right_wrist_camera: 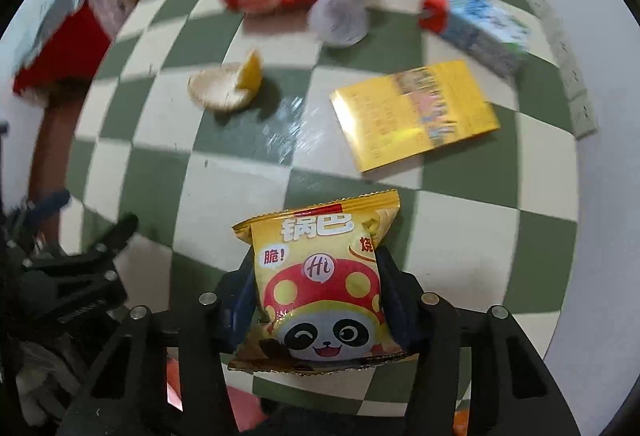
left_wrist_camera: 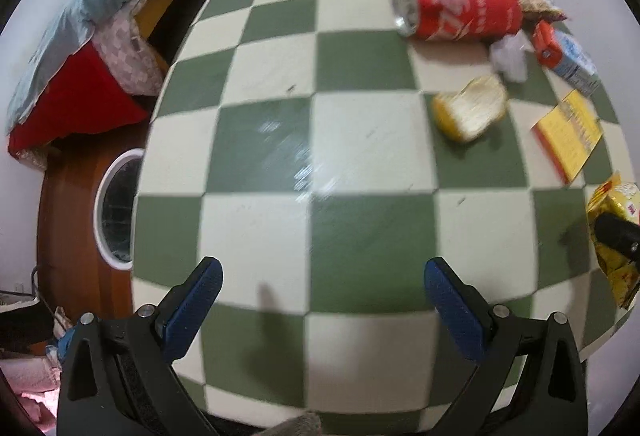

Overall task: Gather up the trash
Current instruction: 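Grasp the orange peel with the left tool while the right tool grasps the yellow snack bag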

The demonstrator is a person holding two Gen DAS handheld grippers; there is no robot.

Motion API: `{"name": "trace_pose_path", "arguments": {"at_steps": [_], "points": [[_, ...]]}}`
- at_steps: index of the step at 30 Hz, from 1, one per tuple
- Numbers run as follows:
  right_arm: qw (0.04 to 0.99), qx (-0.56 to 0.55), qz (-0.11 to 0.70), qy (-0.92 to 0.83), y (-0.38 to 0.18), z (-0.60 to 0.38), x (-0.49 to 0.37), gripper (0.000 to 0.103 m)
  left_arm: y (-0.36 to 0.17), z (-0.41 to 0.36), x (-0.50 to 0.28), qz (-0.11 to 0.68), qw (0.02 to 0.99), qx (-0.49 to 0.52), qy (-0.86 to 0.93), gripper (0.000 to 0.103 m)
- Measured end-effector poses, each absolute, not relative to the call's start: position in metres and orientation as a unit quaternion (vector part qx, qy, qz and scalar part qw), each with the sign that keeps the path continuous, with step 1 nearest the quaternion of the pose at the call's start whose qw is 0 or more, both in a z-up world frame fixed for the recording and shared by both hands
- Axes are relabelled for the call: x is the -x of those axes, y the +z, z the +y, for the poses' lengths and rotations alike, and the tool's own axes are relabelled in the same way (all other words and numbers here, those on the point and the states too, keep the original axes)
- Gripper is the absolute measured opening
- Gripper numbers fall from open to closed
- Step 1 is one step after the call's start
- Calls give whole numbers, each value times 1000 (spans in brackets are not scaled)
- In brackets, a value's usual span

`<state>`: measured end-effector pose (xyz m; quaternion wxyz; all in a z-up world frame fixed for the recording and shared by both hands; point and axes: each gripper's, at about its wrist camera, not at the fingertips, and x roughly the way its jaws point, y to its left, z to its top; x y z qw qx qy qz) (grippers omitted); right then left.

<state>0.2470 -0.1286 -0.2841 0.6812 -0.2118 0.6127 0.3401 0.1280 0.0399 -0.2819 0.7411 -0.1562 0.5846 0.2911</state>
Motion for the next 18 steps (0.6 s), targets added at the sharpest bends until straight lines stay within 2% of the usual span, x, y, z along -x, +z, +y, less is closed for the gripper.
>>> {"name": "trace_pose_path", "arguments": {"at_steps": [5, 11, 14, 16, 18], "points": [[732, 117, 606, 287, -260, -176, -287, 56, -279, 36, -173, 577, 751, 172, 271, 102], [762, 48, 607, 220, -267, -212, -335, 56, -285, 29, -217, 575, 750, 194, 263, 102], [769, 30, 605, 203, -270, -219, -345, 56, -289, 30, -229, 571, 747, 198, 277, 86], [774, 24, 602, 196, -270, -226, -353, 56, -291, 33, -234, 570, 743, 203, 285, 65], [776, 19, 601, 192, -269, -231, -359, 56, -291, 34, -235, 564, 743, 212, 291, 52]]}}
